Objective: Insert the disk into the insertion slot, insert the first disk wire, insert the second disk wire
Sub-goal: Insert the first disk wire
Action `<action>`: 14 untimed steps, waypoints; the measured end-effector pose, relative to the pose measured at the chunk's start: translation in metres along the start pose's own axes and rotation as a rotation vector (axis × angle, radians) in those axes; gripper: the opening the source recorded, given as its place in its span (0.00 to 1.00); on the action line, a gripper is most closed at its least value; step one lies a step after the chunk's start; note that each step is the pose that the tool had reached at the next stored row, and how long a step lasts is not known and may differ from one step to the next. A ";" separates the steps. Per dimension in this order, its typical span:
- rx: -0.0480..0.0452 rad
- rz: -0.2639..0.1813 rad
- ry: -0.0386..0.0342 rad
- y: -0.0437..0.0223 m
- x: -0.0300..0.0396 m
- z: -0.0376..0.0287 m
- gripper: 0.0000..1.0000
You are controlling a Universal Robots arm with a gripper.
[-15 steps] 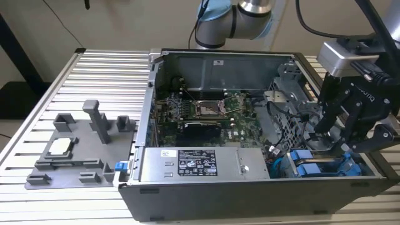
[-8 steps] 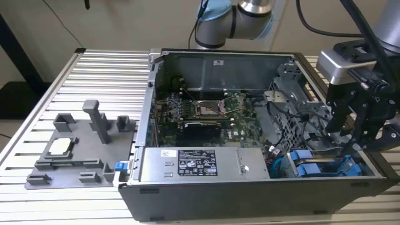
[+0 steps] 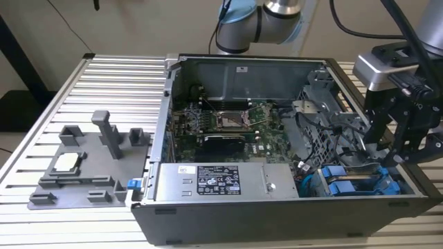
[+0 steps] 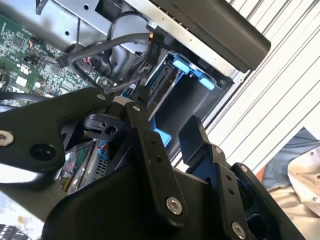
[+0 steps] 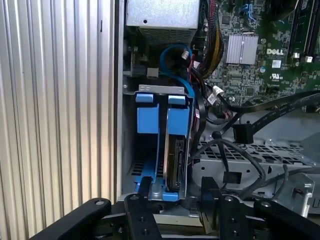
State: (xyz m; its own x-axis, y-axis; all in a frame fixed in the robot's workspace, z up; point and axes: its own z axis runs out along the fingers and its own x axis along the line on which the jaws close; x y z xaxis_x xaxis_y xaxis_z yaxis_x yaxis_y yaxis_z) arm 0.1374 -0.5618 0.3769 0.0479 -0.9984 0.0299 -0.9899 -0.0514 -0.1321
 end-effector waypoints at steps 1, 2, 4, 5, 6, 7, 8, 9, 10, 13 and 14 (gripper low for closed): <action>0.0000 -0.001 -0.0002 -0.0014 -0.0008 0.0003 0.53; 0.0000 -0.002 -0.0003 -0.0025 -0.0017 0.0005 0.53; 0.0001 -0.005 -0.0006 -0.0044 -0.0034 0.0011 0.53; 0.0001 -0.006 -0.0009 -0.0054 -0.0043 0.0014 0.53; 0.0002 -0.008 -0.0011 -0.0063 -0.0052 0.0017 0.53; 0.0002 -0.009 -0.0013 -0.0072 -0.0060 0.0021 0.53; 0.0002 -0.010 -0.0015 -0.0079 -0.0067 0.0025 0.53; -0.0011 -0.012 -0.0019 -0.0086 -0.0070 0.0029 0.53; -0.0031 -0.013 -0.0022 -0.0094 -0.0074 0.0033 0.53; -0.0187 -0.016 -0.0031 -0.0125 -0.0079 0.0039 0.53; -0.0277 -0.017 -0.0037 -0.0140 -0.0081 0.0042 0.53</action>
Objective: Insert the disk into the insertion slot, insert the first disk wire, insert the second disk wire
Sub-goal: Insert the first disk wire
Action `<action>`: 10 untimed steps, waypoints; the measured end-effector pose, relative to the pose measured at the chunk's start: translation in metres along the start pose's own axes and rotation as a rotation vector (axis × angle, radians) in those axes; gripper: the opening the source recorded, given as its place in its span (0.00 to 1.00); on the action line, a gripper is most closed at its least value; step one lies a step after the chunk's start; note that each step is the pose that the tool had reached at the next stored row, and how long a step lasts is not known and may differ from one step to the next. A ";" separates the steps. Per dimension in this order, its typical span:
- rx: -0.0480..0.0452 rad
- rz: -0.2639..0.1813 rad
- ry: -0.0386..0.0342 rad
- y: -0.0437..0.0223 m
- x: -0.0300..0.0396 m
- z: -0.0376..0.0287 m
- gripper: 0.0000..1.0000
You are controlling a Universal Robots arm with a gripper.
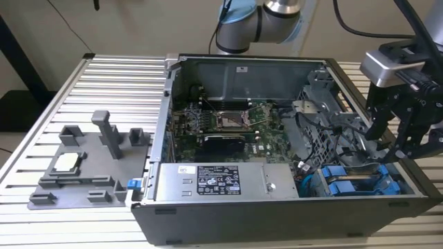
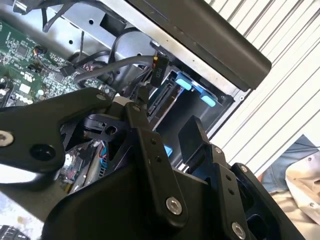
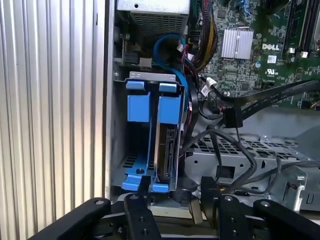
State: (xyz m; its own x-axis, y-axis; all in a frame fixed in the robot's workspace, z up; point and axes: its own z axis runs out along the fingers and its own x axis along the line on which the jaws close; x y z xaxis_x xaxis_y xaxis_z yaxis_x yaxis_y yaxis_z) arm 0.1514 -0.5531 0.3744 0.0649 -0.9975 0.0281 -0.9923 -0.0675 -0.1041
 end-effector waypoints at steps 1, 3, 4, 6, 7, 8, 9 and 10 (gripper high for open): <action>-0.0087 0.000 -0.0006 -0.0015 -0.0001 0.0002 0.53; -0.0235 -0.001 -0.0017 -0.0051 -0.0002 0.0008 0.53; -0.0288 -0.002 -0.0020 -0.0072 -0.0002 0.0012 0.53; -0.0374 -0.004 -0.0029 -0.0114 -0.0001 0.0020 0.53; -0.0407 -0.006 -0.0033 -0.0136 0.0000 0.0023 0.53; -0.0431 -0.008 -0.0036 -0.0157 0.0001 0.0027 0.53; -0.0446 -0.011 -0.0040 -0.0175 0.0002 0.0031 0.53; -0.0454 -0.014 -0.0043 -0.0194 0.0003 0.0035 0.53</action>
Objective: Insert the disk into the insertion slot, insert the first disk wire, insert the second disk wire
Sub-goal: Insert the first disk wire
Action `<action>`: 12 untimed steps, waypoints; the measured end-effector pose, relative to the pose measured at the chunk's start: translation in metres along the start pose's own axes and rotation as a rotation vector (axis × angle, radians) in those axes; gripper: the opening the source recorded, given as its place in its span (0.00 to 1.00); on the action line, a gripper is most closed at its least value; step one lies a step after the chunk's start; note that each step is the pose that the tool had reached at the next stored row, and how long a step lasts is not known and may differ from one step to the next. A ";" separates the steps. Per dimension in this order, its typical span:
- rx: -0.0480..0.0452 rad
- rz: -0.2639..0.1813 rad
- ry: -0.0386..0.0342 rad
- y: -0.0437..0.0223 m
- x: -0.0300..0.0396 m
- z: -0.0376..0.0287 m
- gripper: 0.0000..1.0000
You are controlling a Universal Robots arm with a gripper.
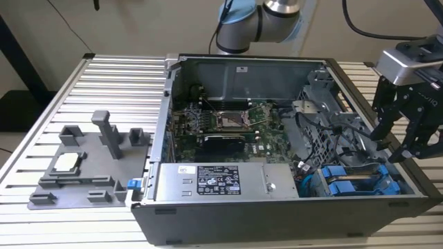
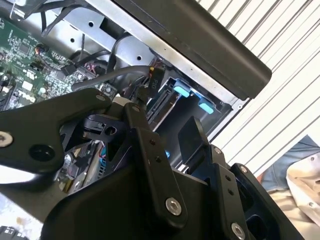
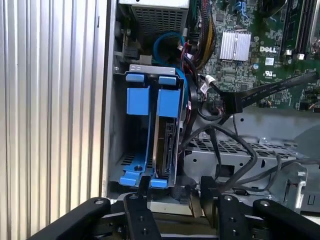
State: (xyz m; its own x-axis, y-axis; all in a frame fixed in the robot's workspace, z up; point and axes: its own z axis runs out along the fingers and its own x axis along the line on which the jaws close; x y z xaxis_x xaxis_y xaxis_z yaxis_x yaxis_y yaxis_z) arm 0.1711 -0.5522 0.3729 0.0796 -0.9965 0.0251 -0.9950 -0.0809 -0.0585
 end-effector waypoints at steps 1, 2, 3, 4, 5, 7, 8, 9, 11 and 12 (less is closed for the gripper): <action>-0.0002 -0.004 -0.0003 -0.0018 0.0001 0.0005 0.53; -0.0002 -0.007 -0.0008 -0.0031 0.0001 0.0012 0.53; -0.0002 -0.012 -0.0010 -0.0044 0.0000 0.0016 0.53; -0.0001 -0.015 -0.0011 -0.0056 -0.0001 0.0021 0.53; -0.0001 -0.018 -0.0009 -0.0066 -0.0005 0.0025 0.53; 0.0000 -0.021 -0.0013 -0.0077 -0.0024 0.0037 0.53; 0.0000 -0.023 -0.0013 -0.0081 -0.0035 0.0043 0.53; 0.0000 -0.024 -0.0015 -0.0084 -0.0047 0.0052 0.53; 0.0000 -0.027 -0.0014 -0.0091 -0.0068 0.0067 0.53; -0.0002 -0.027 -0.0003 -0.0097 -0.0071 0.0069 0.53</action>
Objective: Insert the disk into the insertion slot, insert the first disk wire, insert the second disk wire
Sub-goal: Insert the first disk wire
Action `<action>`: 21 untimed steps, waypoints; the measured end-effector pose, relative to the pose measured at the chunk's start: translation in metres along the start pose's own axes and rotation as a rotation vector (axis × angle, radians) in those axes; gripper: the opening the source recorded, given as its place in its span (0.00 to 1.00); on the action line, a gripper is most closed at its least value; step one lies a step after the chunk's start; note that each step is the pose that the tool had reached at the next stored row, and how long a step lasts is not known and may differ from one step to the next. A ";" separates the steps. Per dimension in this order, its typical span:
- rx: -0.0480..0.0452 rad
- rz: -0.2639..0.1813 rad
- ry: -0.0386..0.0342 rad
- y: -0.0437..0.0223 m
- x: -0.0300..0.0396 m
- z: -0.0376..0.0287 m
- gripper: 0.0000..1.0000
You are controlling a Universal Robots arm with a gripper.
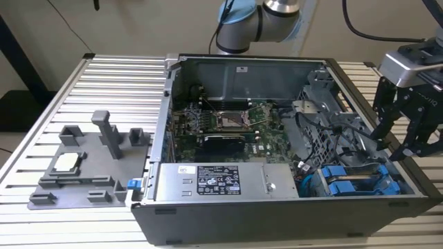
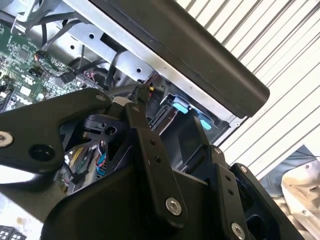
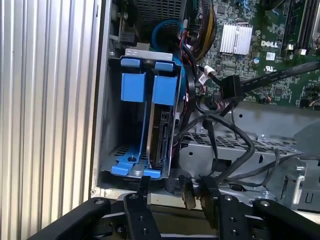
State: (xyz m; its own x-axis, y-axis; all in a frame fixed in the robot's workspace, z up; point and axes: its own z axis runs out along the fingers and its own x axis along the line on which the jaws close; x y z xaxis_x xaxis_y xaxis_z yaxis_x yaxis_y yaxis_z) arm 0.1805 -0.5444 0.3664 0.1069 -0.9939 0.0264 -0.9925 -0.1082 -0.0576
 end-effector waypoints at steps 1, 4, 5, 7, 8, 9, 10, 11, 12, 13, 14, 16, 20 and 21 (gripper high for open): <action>0.0000 0.000 0.0000 -0.0001 0.0000 0.0000 0.53; 0.0000 0.000 0.0001 -0.0001 0.0000 0.0000 0.53; 0.0000 0.000 0.0001 -0.0002 0.0000 0.0000 0.53; 0.0000 0.000 0.0000 -0.0002 0.0000 0.0000 0.51; 0.0000 0.000 0.0000 -0.0002 0.0000 0.0000 0.44; 0.0000 0.000 0.0000 -0.0003 0.0000 0.0000 0.44; 0.0000 0.000 0.0000 -0.0003 0.0000 0.0000 0.32; 0.0000 0.000 -0.0001 -0.0004 0.0000 0.0001 0.32; 0.0000 0.000 0.0000 -0.0004 0.0000 0.0000 0.26; 0.0000 0.000 0.0000 -0.0004 0.0000 0.0000 0.20; 0.0000 0.000 0.0000 -0.0004 0.0000 0.0000 0.20; 0.0000 0.000 0.0001 -0.0004 0.0000 0.0000 0.19; 0.0000 0.000 0.0001 -0.0005 0.0001 0.0000 0.19; 0.0000 0.000 0.0000 -0.0005 0.0000 0.0000 0.19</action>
State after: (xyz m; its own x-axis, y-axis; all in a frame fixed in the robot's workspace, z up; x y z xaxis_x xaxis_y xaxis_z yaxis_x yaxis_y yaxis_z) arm 0.1811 -0.5444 0.3664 0.1069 -0.9939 0.0264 -0.9924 -0.1083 -0.0576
